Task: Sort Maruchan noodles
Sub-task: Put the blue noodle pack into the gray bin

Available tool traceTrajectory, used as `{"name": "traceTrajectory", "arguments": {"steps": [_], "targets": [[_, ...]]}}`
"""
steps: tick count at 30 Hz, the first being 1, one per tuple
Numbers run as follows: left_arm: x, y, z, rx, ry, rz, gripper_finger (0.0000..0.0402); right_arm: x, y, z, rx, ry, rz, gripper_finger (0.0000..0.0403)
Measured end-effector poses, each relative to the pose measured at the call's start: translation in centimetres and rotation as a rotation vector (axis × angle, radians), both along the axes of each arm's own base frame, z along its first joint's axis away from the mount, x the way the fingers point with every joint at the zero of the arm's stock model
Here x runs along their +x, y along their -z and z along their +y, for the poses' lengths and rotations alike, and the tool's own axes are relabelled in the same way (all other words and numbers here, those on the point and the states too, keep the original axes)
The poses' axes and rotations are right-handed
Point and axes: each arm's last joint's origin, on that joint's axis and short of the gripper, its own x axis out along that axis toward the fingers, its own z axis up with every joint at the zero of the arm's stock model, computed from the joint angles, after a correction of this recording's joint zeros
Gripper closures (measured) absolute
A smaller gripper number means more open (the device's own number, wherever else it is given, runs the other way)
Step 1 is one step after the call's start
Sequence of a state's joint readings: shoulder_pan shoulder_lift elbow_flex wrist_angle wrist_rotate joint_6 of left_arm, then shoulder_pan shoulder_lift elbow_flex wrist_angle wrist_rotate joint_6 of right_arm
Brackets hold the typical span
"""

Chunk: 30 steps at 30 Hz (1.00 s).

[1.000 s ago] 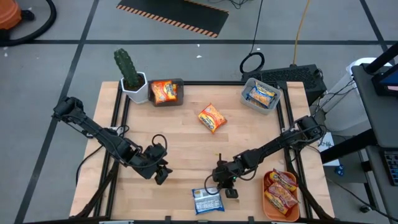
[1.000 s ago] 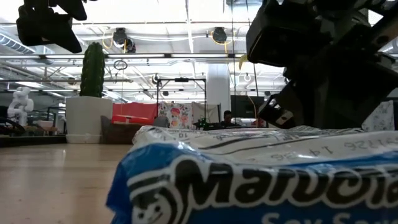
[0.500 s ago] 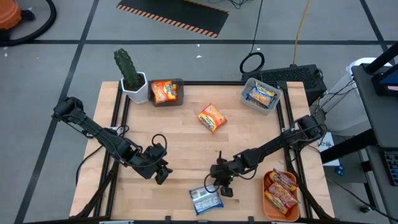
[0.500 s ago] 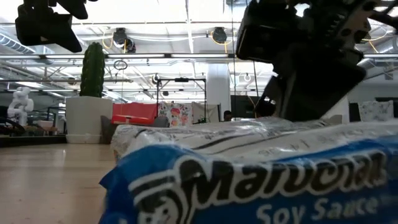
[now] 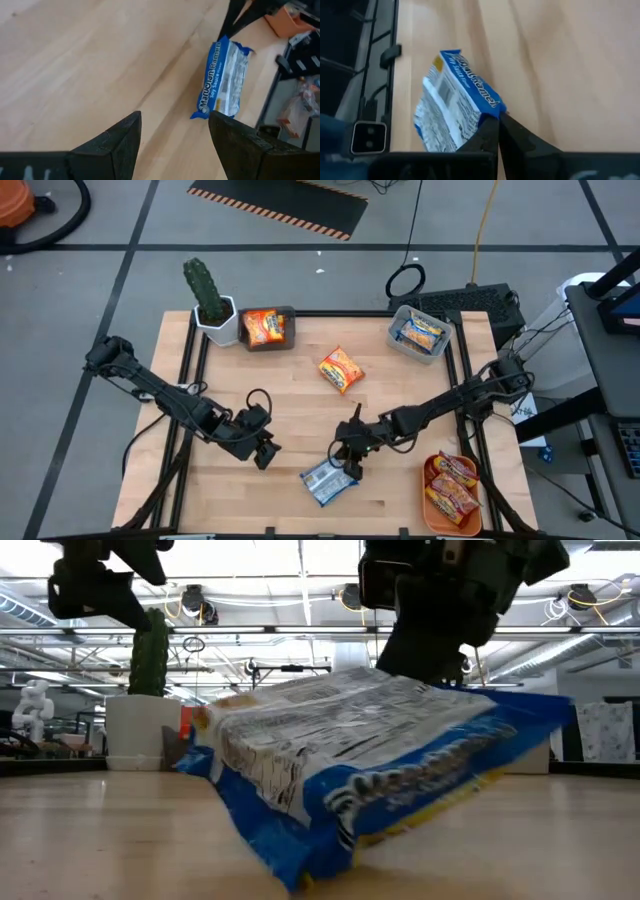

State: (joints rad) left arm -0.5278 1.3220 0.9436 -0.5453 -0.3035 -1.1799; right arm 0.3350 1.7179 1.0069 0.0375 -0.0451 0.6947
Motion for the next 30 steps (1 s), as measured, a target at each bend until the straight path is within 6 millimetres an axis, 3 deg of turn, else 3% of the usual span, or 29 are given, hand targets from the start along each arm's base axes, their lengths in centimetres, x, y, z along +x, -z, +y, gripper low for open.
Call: {"name": "traceTrajectory", "arguments": {"steps": [8, 17, 22, 30], "targets": [[1.0, -0.4, 0.8, 0.036, -0.003, -0.074, 0.0162, -0.1, -2.3, -1.6, -0.016, 0.062, -0.075, 0.0403], [3.1, -0.8, 2.7, 0.113, 0.071, -0.164, 0.0109, -0.1, -3.1, -2.3, -0.013, 0.082, -0.102, 0.0403], [4.8, 0.2, 3.2, 0.147, 0.282, -0.166, 0.0072, 0.0, -3.3, -2.2, 0.007, 0.083, -0.126, 0.0403], [7.5, 4.1, 4.0, 0.164, 0.559, -0.114, 0.0064, 0.2, -3.6, -2.1, 0.017, 0.057, -0.156, 0.0403]]}}
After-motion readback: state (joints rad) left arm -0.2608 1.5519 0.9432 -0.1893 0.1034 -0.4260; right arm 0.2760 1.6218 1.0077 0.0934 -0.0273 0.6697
